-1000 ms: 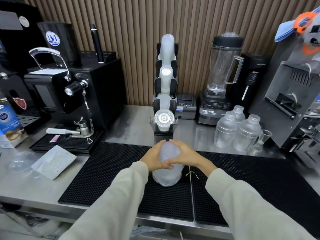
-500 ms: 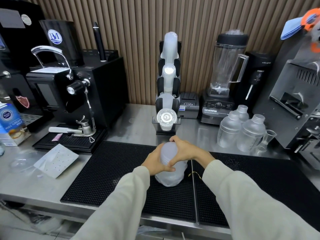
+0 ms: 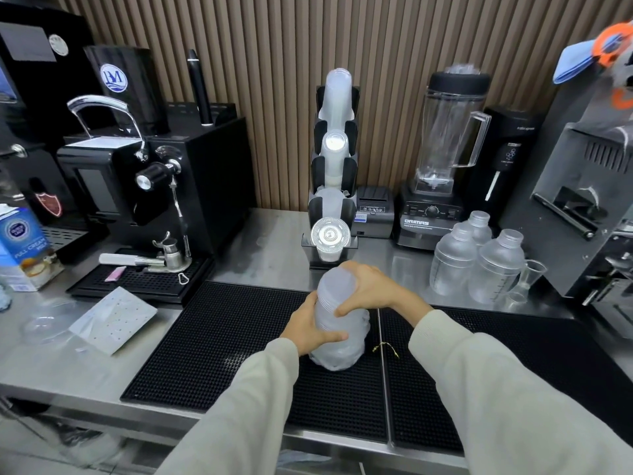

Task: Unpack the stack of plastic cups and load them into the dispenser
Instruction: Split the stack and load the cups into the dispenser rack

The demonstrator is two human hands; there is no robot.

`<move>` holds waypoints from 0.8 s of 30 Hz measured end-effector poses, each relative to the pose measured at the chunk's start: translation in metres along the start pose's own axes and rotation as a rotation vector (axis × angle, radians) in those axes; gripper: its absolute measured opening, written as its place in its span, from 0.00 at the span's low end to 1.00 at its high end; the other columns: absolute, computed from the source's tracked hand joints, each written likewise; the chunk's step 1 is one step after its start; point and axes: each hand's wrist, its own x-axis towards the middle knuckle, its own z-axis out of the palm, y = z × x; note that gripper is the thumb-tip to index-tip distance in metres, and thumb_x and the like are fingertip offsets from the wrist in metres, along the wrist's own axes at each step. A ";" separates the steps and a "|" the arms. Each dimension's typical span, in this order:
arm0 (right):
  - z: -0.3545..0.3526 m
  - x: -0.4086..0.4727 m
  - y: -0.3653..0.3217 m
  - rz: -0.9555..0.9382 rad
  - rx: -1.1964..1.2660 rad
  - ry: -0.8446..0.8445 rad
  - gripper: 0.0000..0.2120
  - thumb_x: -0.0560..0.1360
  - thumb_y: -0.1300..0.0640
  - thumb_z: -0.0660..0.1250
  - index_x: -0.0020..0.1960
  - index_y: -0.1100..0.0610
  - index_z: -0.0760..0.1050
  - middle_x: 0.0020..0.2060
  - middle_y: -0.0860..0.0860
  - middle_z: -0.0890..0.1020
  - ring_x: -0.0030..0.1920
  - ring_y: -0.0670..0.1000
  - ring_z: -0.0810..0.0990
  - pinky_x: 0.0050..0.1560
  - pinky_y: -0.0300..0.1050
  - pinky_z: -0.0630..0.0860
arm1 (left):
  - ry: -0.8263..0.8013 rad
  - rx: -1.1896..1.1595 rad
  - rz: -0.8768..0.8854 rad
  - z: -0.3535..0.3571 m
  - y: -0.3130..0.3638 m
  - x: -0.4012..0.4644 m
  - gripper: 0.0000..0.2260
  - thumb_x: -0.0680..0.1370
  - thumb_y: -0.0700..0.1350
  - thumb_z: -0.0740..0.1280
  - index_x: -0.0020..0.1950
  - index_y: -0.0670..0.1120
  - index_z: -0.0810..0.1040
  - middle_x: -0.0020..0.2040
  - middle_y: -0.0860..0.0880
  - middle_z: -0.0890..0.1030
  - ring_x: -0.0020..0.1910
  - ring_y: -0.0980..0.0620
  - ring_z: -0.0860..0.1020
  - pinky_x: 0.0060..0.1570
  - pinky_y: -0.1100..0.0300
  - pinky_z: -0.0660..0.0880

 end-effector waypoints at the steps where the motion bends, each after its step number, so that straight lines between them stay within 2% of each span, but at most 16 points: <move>1: -0.001 -0.001 0.001 0.001 0.003 0.011 0.38 0.59 0.52 0.79 0.65 0.54 0.68 0.58 0.50 0.74 0.58 0.52 0.72 0.56 0.44 0.73 | -0.012 0.012 0.006 -0.001 0.002 0.000 0.41 0.63 0.48 0.79 0.71 0.52 0.62 0.62 0.53 0.74 0.61 0.53 0.72 0.60 0.60 0.69; 4: -0.008 -0.005 0.001 -0.013 0.009 0.057 0.37 0.60 0.52 0.79 0.65 0.54 0.68 0.59 0.50 0.74 0.58 0.50 0.71 0.54 0.42 0.70 | -0.109 0.052 0.032 -0.006 0.007 0.001 0.46 0.64 0.49 0.79 0.74 0.49 0.55 0.65 0.54 0.69 0.63 0.56 0.68 0.61 0.63 0.65; 7: -0.028 -0.005 -0.005 -0.037 0.036 0.110 0.37 0.61 0.54 0.79 0.66 0.55 0.67 0.57 0.47 0.72 0.58 0.48 0.69 0.53 0.41 0.67 | -0.140 0.090 0.066 -0.017 0.018 0.007 0.55 0.60 0.59 0.79 0.76 0.49 0.48 0.72 0.55 0.62 0.71 0.57 0.62 0.69 0.61 0.61; 9: -0.047 0.001 -0.010 -0.083 0.029 0.160 0.38 0.61 0.54 0.79 0.67 0.54 0.66 0.59 0.47 0.72 0.59 0.49 0.69 0.53 0.41 0.66 | -0.095 0.089 0.113 -0.027 0.036 0.012 0.52 0.65 0.56 0.78 0.76 0.47 0.46 0.70 0.60 0.59 0.69 0.63 0.58 0.66 0.70 0.57; 11: -0.066 0.010 -0.017 -0.133 0.017 0.215 0.38 0.61 0.54 0.78 0.67 0.54 0.66 0.59 0.46 0.71 0.59 0.48 0.68 0.53 0.42 0.67 | -0.022 0.102 0.215 -0.038 0.058 0.018 0.44 0.68 0.51 0.76 0.75 0.49 0.51 0.65 0.67 0.60 0.64 0.68 0.58 0.58 0.81 0.55; 12: -0.076 0.016 -0.021 -0.156 0.017 0.245 0.37 0.61 0.55 0.78 0.66 0.54 0.66 0.57 0.46 0.70 0.58 0.48 0.68 0.53 0.42 0.67 | 0.024 0.120 0.268 -0.042 0.067 0.025 0.40 0.69 0.50 0.75 0.73 0.52 0.53 0.64 0.68 0.61 0.64 0.68 0.60 0.58 0.81 0.56; 15: -0.100 0.040 -0.029 -0.183 -0.017 0.350 0.32 0.58 0.53 0.77 0.59 0.53 0.70 0.53 0.47 0.74 0.56 0.50 0.73 0.53 0.48 0.74 | 0.127 0.142 0.379 -0.056 0.084 0.050 0.31 0.74 0.54 0.70 0.71 0.54 0.57 0.70 0.59 0.65 0.66 0.68 0.64 0.66 0.69 0.61; 17: -0.110 0.062 -0.030 -0.158 -0.054 0.415 0.33 0.54 0.48 0.77 0.56 0.52 0.70 0.51 0.47 0.75 0.54 0.52 0.74 0.52 0.51 0.77 | 0.182 0.285 0.420 -0.070 0.090 0.073 0.29 0.77 0.57 0.63 0.74 0.51 0.55 0.73 0.53 0.62 0.71 0.60 0.61 0.71 0.56 0.62; 18: -0.115 0.076 -0.029 -0.153 -0.069 0.449 0.34 0.53 0.46 0.76 0.55 0.52 0.69 0.51 0.47 0.74 0.53 0.52 0.74 0.51 0.52 0.77 | 0.206 0.393 0.425 -0.078 0.094 0.087 0.30 0.78 0.57 0.61 0.75 0.49 0.54 0.75 0.52 0.59 0.73 0.54 0.58 0.73 0.51 0.59; 20: -0.121 0.098 -0.028 -0.153 -0.101 0.500 0.37 0.52 0.43 0.77 0.57 0.52 0.68 0.53 0.48 0.74 0.54 0.52 0.75 0.50 0.52 0.77 | 0.269 0.601 0.388 -0.092 0.097 0.112 0.32 0.79 0.57 0.58 0.77 0.46 0.49 0.78 0.48 0.50 0.77 0.49 0.48 0.75 0.52 0.50; 24: -0.129 0.134 -0.028 -0.181 -0.279 0.488 0.41 0.56 0.46 0.77 0.65 0.55 0.65 0.60 0.52 0.72 0.58 0.54 0.72 0.54 0.50 0.75 | 0.272 0.823 0.345 -0.107 0.094 0.154 0.35 0.79 0.58 0.57 0.77 0.44 0.43 0.78 0.47 0.45 0.77 0.47 0.45 0.74 0.51 0.49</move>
